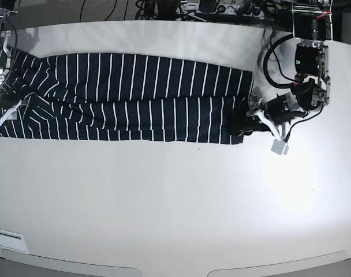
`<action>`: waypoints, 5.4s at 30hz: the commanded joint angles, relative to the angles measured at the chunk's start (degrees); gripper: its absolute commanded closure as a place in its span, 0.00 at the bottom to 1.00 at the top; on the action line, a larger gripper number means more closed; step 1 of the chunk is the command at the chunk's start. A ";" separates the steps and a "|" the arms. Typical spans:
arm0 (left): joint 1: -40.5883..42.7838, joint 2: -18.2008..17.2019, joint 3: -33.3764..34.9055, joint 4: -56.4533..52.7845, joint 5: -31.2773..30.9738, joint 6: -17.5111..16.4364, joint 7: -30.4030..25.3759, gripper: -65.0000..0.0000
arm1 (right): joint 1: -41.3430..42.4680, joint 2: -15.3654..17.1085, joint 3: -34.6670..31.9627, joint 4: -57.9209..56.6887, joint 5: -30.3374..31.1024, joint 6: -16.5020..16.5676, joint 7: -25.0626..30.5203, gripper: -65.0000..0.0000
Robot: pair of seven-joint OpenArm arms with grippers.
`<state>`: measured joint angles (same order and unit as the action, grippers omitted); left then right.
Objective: Fold the T-shirt properly
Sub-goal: 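Hold the shirt end with the right gripper, left gripper holding the other end, then fold the strip end held by the left gripper toward the right gripper, then press the folded end down with the left gripper and release it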
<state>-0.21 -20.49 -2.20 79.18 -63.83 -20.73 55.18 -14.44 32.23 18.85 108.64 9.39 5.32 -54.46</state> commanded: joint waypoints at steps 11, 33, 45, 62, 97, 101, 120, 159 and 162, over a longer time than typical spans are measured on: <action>3.37 1.86 1.66 -0.85 8.37 3.78 6.38 0.65 | 0.66 1.29 0.70 0.68 -0.90 -0.37 1.31 0.42; -3.17 -10.19 -7.13 -0.74 10.80 4.72 5.66 1.00 | 3.50 -0.07 0.70 0.59 16.28 11.74 3.72 0.52; -3.15 -13.94 -7.21 -0.74 -2.47 -3.56 9.99 1.00 | 3.56 -4.76 0.26 -12.76 14.93 19.30 10.34 1.00; -3.56 -8.28 -7.21 3.93 -21.17 -11.89 18.45 1.00 | 4.48 -6.19 0.20 -25.11 20.90 22.45 5.95 1.00; -3.17 19.17 0.68 12.28 7.93 -15.26 -2.67 1.00 | 4.48 -9.01 0.20 -25.11 22.38 26.25 1.22 1.00; -3.15 21.51 0.68 12.31 8.68 -15.26 -2.45 1.00 | 4.46 -9.01 0.20 -25.11 22.38 26.25 1.22 1.00; -3.15 22.56 -0.37 12.31 -5.03 -15.26 4.81 0.43 | 4.48 -8.39 0.20 -25.11 28.33 29.64 -3.04 1.00; -6.99 22.49 8.76 12.66 0.20 -17.46 13.29 1.00 | 4.79 -8.39 0.22 -25.11 28.17 29.66 -3.21 1.00; -8.76 22.03 5.62 13.66 4.00 -17.38 13.00 1.00 | 4.79 -8.39 0.22 -25.11 28.17 29.66 -3.23 1.00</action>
<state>-7.90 1.37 3.40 91.66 -58.26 -37.58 69.01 -8.71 23.79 19.73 84.09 41.01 35.03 -51.51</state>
